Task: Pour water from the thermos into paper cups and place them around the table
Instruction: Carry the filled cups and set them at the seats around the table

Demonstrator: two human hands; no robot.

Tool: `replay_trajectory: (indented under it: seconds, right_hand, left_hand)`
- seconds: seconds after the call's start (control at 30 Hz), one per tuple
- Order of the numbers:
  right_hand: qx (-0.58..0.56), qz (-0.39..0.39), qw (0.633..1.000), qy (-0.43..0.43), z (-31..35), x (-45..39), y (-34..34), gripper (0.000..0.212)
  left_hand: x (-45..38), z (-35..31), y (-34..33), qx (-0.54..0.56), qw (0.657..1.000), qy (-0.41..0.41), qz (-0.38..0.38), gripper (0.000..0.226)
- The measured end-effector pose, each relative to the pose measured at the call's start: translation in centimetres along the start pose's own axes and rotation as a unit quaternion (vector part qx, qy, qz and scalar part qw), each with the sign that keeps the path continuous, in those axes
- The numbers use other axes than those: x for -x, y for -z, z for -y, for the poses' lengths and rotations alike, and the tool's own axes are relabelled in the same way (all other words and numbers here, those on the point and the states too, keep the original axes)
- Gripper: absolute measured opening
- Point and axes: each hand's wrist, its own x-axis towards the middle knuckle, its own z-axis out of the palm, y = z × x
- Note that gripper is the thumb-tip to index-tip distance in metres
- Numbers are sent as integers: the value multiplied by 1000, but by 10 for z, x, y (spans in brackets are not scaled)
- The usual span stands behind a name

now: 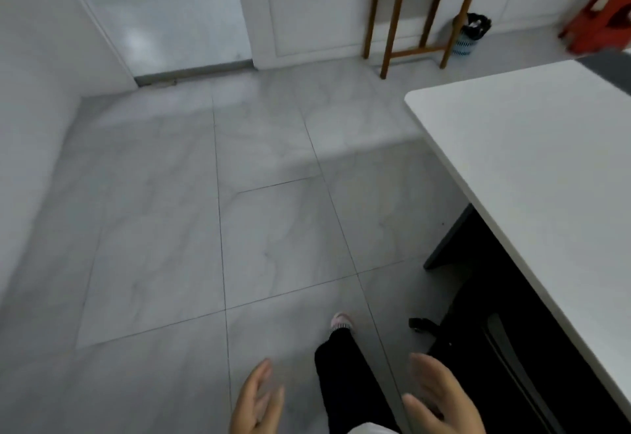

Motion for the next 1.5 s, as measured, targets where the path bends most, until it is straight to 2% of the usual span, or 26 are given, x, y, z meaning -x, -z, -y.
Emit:
replay_trajectory:
  seconds: [0.1, 0.23, 0.33, 0.5, 0.63, 0.77, 0.9, 0.97, 1.03, 1.1, 1.23, 1.33, 1.43, 1.5]
  right_hand:
    - [69, 23, 997, 40, 40, -86, -20, 47]
    - [52, 59, 994, 79, 119, -207, -40, 45]
    - [54, 57, 994, 76, 169, -281, -42, 42]
    - [35, 52, 996, 64, 204, -373, -44, 44]
    - [24, -5, 998, 54, 233, -468, -52, 43]
    - [19, -27, 995, 90, 289, -581, -72, 43]
    - [-1, -80, 992, 101, 341, -675, -72, 38]
    - [-24, -120, 989, 82, 349, -706, -60, 38]
    - [-49, -191, 979, 57, 353, -725, -50, 39]
    - [-77, -269, 960, 23, 347, -754, -27, 38]
    - [-141, -363, 921, -26, 343, -826, 31, 32]
    - [-128, -387, 913, -4, 371, -885, 92, 37]
    - [-101, -415, 903, 38, 410, -933, 158, 42]
    - [-125, -439, 888, 52, 426, -955, 196, 40]
  left_hand:
    - [-73, -32, -31, -19, 999, -10, 29, 40]
    - [-180, -103, -76, -57, 996, -71, -2, 38]
    - [-248, -160, -102, -56, 994, -89, -13, 39]
    - [-335, -207, -141, -70, 993, -95, -19, 38]
    - [-420, -242, -191, -84, 992, -94, -22, 37]
    - [-537, -309, -252, -86, 988, -114, 58, 40]
    - [-645, -381, -330, -125, 966, -153, 164, 41]
    - [-683, -402, -374, -143, 954, -138, 225, 41]
    - [-707, -418, -409, -148, 947, -141, 247, 43]
    - [-735, -426, -460, -167, 934, -143, 282, 47]
    - [-774, -442, -574, -189, 913, -133, 337, 47]
    - [-793, -461, -670, -198, 902, -146, 355, 36]
    - [-799, -493, -768, -196, 880, -163, 402, 36]
    - [-798, -509, -827, -198, 862, -167, 436, 36]
